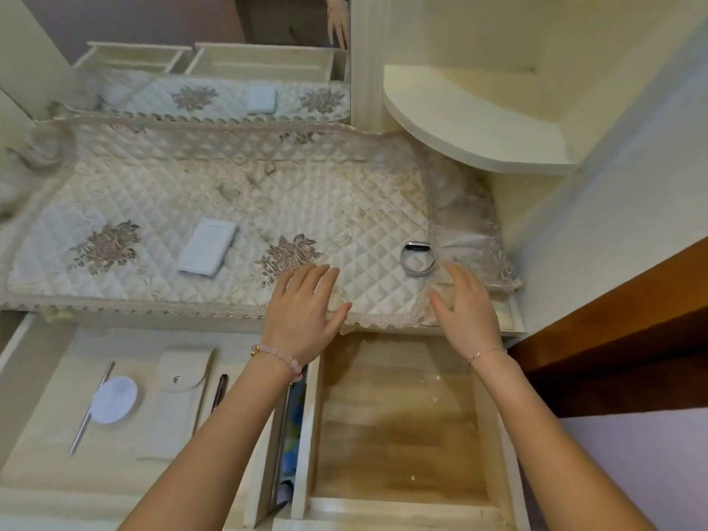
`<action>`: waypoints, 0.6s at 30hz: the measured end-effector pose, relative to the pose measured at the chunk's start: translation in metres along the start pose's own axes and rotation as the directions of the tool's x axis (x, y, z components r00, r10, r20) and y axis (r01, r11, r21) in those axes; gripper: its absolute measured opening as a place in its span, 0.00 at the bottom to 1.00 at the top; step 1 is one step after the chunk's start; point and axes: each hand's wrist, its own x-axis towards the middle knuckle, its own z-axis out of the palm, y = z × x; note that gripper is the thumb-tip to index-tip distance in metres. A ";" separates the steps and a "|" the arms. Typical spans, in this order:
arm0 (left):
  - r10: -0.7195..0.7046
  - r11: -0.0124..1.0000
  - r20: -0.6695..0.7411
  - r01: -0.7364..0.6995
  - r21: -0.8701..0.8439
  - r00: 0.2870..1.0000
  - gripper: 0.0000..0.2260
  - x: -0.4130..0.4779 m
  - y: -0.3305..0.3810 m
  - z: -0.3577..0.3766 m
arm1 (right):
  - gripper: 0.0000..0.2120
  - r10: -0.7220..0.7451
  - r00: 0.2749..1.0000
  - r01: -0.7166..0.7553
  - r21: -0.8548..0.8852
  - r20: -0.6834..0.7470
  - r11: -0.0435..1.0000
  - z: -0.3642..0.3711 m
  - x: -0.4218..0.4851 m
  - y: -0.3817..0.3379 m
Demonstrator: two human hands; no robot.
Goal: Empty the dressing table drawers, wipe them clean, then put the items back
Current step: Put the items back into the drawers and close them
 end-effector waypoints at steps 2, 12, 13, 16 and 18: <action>-0.001 1.000 0.027 0.001 0.005 1.000 0.24 0.005 0.004 0.008 | 0.24 0.082 0.997 -0.081 0.046 -0.012 0.996 0.004 0.016 0.012; -0.076 0.997 0.072 0.077 -0.014 0.995 0.24 0.012 0.000 0.034 | 0.25 0.400 0.915 -0.401 0.192 0.045 0.895 0.037 0.083 0.031; -0.080 0.997 0.077 0.082 -0.016 0.994 0.24 0.011 -0.002 0.035 | 0.25 0.421 0.906 -0.421 0.180 0.038 0.889 0.040 0.086 0.029; -0.081 0.996 0.072 0.083 -0.021 0.994 0.24 0.010 -0.007 0.037 | 0.21 0.465 0.885 -0.461 0.129 -0.007 0.878 0.044 0.091 0.024; -0.082 0.996 0.056 0.083 -0.022 0.995 0.24 0.010 -0.012 0.035 | 0.14 0.500 0.865 -0.491 0.156 -0.024 0.857 0.045 0.091 0.021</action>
